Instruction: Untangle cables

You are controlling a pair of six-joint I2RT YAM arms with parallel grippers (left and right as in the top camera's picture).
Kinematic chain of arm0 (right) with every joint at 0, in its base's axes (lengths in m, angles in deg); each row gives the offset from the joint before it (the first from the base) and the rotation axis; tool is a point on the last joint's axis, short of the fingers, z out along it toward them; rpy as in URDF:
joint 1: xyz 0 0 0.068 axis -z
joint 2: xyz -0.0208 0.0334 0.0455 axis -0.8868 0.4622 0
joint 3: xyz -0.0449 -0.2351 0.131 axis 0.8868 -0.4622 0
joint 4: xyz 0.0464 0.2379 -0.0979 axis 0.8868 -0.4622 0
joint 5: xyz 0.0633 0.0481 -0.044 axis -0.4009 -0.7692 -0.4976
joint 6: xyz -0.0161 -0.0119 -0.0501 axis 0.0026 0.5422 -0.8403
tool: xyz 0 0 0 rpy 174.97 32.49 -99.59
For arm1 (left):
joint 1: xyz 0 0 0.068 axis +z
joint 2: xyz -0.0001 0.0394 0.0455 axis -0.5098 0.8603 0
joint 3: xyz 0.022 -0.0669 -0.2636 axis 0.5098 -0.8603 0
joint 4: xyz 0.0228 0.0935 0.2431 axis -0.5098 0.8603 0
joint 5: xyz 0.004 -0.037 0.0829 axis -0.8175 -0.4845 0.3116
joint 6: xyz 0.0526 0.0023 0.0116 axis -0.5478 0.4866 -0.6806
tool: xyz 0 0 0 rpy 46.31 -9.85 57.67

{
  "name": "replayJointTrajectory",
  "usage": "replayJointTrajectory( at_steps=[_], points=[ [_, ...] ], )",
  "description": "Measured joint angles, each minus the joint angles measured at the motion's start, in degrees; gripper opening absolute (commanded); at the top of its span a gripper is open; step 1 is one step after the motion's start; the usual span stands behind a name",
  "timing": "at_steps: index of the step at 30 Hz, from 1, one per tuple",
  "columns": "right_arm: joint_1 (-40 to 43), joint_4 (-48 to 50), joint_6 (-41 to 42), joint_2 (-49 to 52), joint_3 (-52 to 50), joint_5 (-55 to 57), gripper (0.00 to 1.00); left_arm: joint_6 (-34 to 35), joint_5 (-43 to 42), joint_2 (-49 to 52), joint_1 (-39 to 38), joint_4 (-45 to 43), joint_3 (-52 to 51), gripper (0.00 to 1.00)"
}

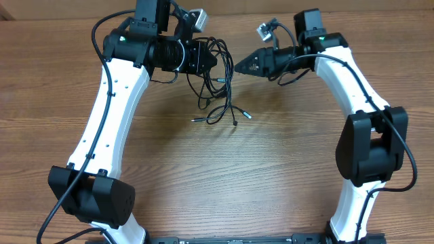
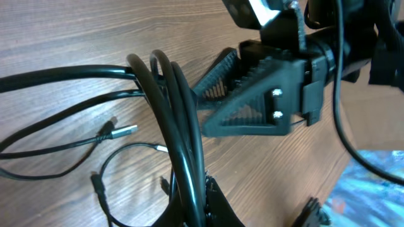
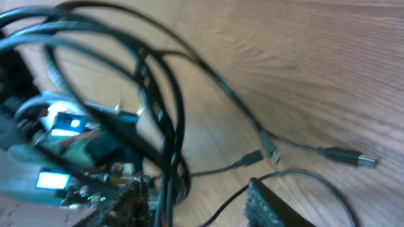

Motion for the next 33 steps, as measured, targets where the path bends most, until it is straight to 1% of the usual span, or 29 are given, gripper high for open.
replayJointTrajectory(
  at_steps=[5, 12, 15, 25, 33],
  points=[
    [-2.47, 7.26, 6.08, 0.0, 0.0, 4.74, 0.42, 2.38, -0.31, 0.0, 0.0, -0.02, 0.0, 0.04],
    [-5.31, 17.27, 14.01, 0.0, 0.0, 8.94, 0.41, 3.43, -0.87, 0.0, 0.0, 0.33, 0.0, 0.04],
    [-6.16, 19.71, 16.06, -0.02, 0.0, 10.12, 0.42, 3.45, -0.85, 0.0, 0.0, 0.39, 0.0, 0.04],
    [-7.67, 22.73, 17.7, -0.02, 0.0, 12.9, 0.42, 3.85, -0.83, 0.0, 0.0, 0.37, 0.0, 0.04],
    [-8.0, 23.65, 18.03, -0.02, 0.0, 12.09, 0.43, 3.87, -0.85, 0.0, 0.0, -0.83, 0.0, 0.04]
  ],
)
